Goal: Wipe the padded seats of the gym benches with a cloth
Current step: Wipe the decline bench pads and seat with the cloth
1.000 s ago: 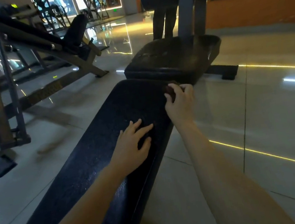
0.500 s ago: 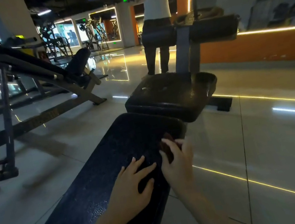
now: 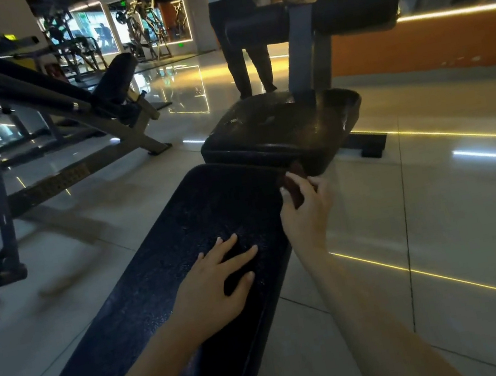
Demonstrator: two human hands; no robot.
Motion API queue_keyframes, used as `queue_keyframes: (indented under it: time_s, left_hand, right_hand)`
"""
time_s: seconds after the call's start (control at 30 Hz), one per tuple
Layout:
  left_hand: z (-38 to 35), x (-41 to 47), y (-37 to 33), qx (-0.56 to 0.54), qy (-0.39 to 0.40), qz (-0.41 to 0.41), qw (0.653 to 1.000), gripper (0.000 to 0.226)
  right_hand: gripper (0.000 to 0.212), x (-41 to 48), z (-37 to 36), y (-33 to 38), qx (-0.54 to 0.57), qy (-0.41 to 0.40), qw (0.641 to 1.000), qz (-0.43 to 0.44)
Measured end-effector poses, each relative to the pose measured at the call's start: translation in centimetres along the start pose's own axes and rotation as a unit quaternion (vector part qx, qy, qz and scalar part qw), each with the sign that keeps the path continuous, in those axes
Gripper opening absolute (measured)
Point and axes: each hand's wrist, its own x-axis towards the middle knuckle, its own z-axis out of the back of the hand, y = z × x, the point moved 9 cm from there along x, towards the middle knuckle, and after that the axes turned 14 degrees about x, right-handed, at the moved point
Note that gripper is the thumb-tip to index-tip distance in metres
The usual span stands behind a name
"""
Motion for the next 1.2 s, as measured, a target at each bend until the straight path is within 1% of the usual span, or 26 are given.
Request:
queue_keyframes:
  time_s: [0.13,0.23,0.3,0.4,0.47,0.53,0.6,0.7,0.83,0.93,1.0,1.03,1.07,1.17,1.2]
  left_hand:
    - [0.4,0.2,-0.2,0.009,0.009,-0.017,1.000,0.059]
    - [0.8,0.2,0.1,-0.003,0.019,-0.028,0.999,0.047]
    - [0.9,0.2,0.2,-0.003,0.029,-0.030,0.999,0.043]
    - [0.8,0.2,0.0,-0.007,0.032,-0.033,0.999,0.051]
    - [0.8,0.1,-0.2,-0.015,0.031,-0.035,0.999,0.054]
    - [0.8,0.1,-0.1,-0.020,0.034,-0.034,0.999,0.047]
    - [0.8,0.1,-0.2,-0.019,0.040,-0.037,0.998,0.044]
    - [0.9,0.3,0.2,-0.032,0.052,-0.045,0.997,0.045]
    - [1.7,0.8,1.9,-0.093,0.066,-0.040,0.993,0.042]
    - [2.3,0.7,2.3,-0.096,0.060,-0.035,0.993,0.039]
    - [2.3,0.3,2.4,-0.083,0.056,-0.033,0.994,0.039]
    - [2.2,0.1,2.6,-0.078,0.058,-0.032,0.995,0.039]
    - [2.1,-0.1,2.7,-0.075,0.061,-0.030,0.995,0.040]
    - [2.2,-0.3,3.2,-0.075,0.064,-0.018,0.995,0.040]
    - [2.2,-0.5,3.3,-0.073,0.067,-0.015,0.995,0.040]
  right_hand:
    - [0.034,-7.2,0.6,2.1,-0.014,0.069,0.994,0.086]
    - [0.035,-8.5,0.8,2.9,-0.025,0.110,0.986,0.122]
    - [0.033,-6.5,0.3,2.6,-0.040,0.113,0.987,0.105]
    - [0.033,-1.6,-1.0,1.5,-0.066,0.089,0.993,0.039]
    - [0.033,1.2,-1.5,0.9,-0.084,0.076,0.993,0.018]
    - [0.032,2.2,-1.7,0.5,-0.094,0.087,0.991,0.027]
    - [0.032,1.3,-1.4,0.7,-0.094,0.106,0.988,0.067]
    - [0.035,-3.5,-0.8,2.0,-0.065,0.154,0.978,0.127]
    - [0.031,-13.3,0.0,4.3,0.006,0.232,0.959,0.165]
    - [0.037,-20.4,0.3,5.7,0.027,0.314,0.930,0.186]
    - [0.039,-22.0,-0.1,6.4,0.031,0.357,0.911,0.203]
    - [0.036,-21.4,-0.3,6.5,0.025,0.358,0.910,0.209]
    - [0.033,-19.8,-0.5,6.2,0.015,0.344,0.916,0.205]
    - [0.033,-12.1,-0.1,4.0,-0.047,0.223,0.961,0.157]
    - [0.033,-9.9,0.0,3.2,-0.066,0.199,0.968,0.136]
